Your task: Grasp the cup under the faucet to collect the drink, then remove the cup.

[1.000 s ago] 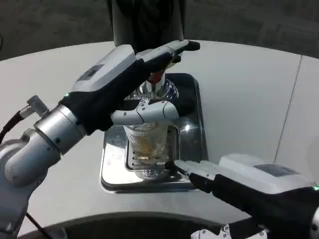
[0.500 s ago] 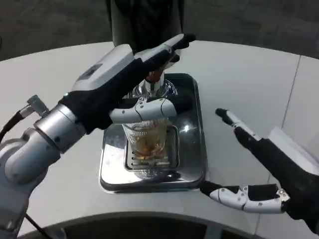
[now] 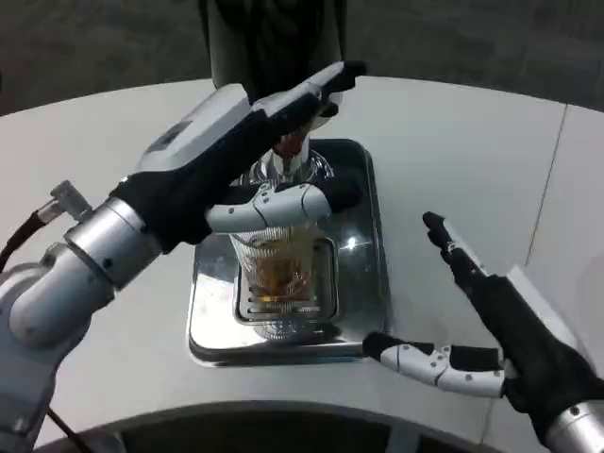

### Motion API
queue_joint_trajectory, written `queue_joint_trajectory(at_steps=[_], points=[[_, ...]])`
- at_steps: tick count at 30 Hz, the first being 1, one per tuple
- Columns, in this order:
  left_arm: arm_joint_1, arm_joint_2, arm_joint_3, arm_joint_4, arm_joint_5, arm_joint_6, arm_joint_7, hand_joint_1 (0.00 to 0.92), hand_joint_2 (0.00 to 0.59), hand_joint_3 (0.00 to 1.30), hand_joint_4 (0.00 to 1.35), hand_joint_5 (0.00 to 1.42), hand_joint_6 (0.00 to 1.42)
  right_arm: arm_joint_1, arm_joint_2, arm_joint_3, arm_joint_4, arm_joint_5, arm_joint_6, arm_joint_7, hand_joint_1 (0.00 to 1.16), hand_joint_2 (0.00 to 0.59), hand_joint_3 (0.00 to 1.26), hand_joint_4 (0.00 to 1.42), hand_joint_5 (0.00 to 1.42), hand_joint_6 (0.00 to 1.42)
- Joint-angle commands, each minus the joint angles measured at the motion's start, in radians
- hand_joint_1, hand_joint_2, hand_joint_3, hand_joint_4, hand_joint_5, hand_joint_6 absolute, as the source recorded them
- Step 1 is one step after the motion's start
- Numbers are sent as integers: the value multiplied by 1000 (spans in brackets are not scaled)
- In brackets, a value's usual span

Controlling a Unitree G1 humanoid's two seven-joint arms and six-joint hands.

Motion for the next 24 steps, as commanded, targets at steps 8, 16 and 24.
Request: queue_joint_trajectory(at_steps=[8, 16, 24], points=[[2, -14, -33, 44, 30, 15, -13, 0, 129, 30, 59, 143, 58, -128, 57, 59, 257, 63, -163, -198, 815, 175, 0, 0, 0, 0], [-25, -12, -47, 68, 47, 9, -9, 0, 112, 27, 50, 139, 58, -210, 98, 77, 410, 74, -268, -326, 890, 168, 0, 0, 0, 0], [-51, -9, -55, 86, 63, 1, -4, 0, 104, 27, 49, 139, 58, -260, 149, 107, 561, 73, -355, -439, 913, 180, 0, 0, 0, 0]])
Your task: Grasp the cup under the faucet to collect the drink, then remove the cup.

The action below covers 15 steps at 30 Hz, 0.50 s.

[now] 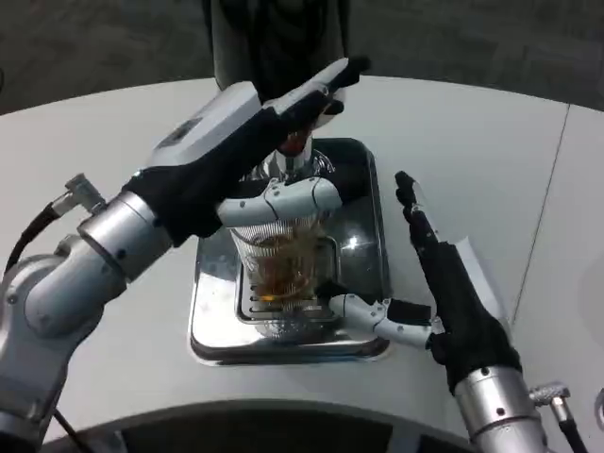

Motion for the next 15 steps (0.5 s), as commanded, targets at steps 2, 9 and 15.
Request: queue_joint_trajectory(at_steps=[2, 9, 15], points=[[-13, 4, -31, 34, 46, 3, -20, 0, 103, 27, 49, 139, 58, -41, 33, 23, 85, -3, -61, -65, 914, 180, 0, 0, 0, 0], [-22, 4, -38, 29, 63, -5, -22, 0, 101, 35, 55, 138, 58, -88, 60, 34, 196, -1, -98, -124, 917, 180, 0, 0, 0, 1], [-22, 2, -46, 12, 73, -6, -21, 0, 101, 41, 58, 138, 58, -133, 81, 40, 282, -6, -140, -182, 912, 178, 0, 0, 0, 21]])
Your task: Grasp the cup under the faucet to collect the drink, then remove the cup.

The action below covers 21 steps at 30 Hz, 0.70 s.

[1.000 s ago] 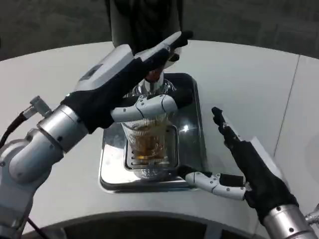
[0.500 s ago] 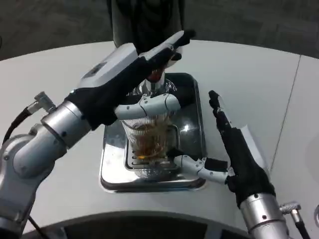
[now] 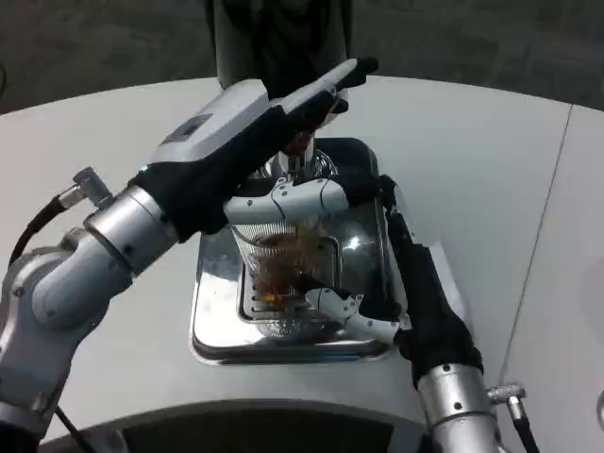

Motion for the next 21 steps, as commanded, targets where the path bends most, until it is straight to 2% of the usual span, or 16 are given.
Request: queue_joint_trajectory(at_steps=[1, 21], points=[[-1, 2, -34, -6, 40, 5, -21, 0, 100, 42, 58, 138, 58, -46, 24, 10, 74, -5, -55, -48, 911, 177, 0, 0, 0, 24], [-32, 11, -34, 35, 50, 5, -22, 0, 96, 47, 59, 138, 58, -148, 79, 42, 271, -6, -155, -137, 890, 163, 3, 11, 0, 45]])
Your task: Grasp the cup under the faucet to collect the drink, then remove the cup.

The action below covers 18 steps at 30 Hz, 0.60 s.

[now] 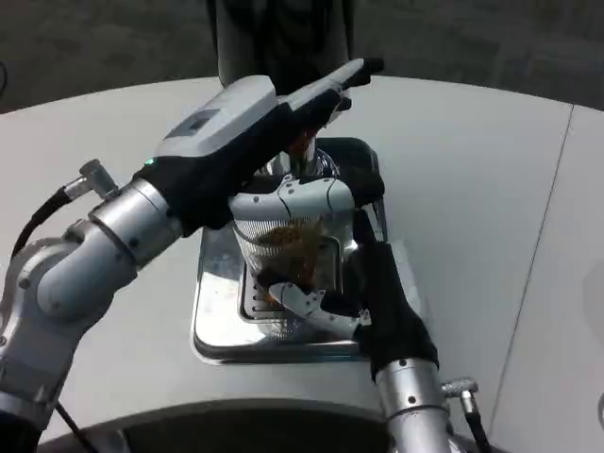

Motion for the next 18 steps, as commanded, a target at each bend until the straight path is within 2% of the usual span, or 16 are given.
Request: queue_joint_trajectory(at_steps=[1, 18], points=[[-6, 8, -24, 22, 23, 5, -26, 0, 96, 47, 59, 138, 58, -41, 26, 4, 39, -1, -32, -24, 889, 163, 3, 11, 0, 45], [-16, 17, -24, 27, 16, 4, -34, 0, 96, 47, 59, 138, 58, -130, 43, 14, 137, 9, -42, -54, 837, 162, 13, 29, 3, 50]])
